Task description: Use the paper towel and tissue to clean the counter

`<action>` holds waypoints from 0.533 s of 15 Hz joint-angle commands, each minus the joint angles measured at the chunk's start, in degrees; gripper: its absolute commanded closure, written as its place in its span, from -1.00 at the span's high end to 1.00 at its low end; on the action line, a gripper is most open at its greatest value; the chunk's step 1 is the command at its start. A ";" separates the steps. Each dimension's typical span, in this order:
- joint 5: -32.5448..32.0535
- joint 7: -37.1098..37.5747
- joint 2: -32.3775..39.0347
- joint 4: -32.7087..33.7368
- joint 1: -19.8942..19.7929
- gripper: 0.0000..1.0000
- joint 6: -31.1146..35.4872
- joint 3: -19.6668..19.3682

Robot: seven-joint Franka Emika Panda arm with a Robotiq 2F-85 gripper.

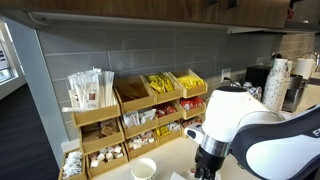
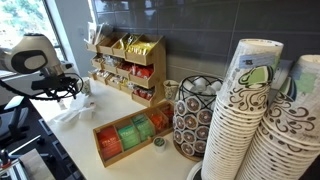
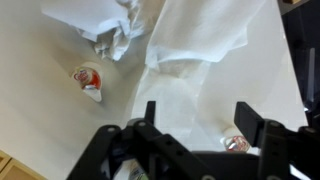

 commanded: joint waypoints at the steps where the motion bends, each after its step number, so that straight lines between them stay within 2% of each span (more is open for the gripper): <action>1: -1.11 13.23 -11.09 -3.37 1.66 1.00 -6.02 -0.89; 8: -1.34 32.08 -23.12 -2.26 0.80 1.00 -17.13 -0.15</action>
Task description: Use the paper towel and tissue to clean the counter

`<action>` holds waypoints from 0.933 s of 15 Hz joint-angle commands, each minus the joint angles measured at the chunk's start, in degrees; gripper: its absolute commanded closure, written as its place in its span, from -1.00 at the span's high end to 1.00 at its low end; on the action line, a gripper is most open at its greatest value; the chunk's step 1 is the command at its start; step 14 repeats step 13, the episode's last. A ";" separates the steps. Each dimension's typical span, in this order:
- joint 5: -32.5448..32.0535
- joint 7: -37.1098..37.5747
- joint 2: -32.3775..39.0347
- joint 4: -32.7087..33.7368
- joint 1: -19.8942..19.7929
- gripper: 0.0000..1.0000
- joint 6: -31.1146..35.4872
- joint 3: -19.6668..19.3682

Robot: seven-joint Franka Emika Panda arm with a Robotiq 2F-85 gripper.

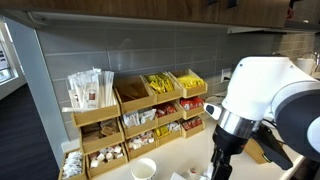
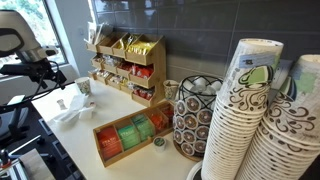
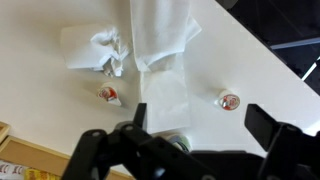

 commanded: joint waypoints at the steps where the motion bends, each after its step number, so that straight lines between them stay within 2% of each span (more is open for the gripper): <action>1: -0.66 8.38 -6.62 -0.91 -0.03 1.00 -4.98 0.23; 7: -1.38 15.46 -12.56 -0.03 -0.56 1.00 -9.25 1.77; 8: -1.58 15.94 -13.42 0.01 -0.67 1.00 -9.33 1.99; 9: -0.78 13.93 -10.84 0.37 -0.06 1.00 -7.51 1.07; 14: -0.90 14.75 -12.62 0.37 -0.19 1.00 -8.10 1.48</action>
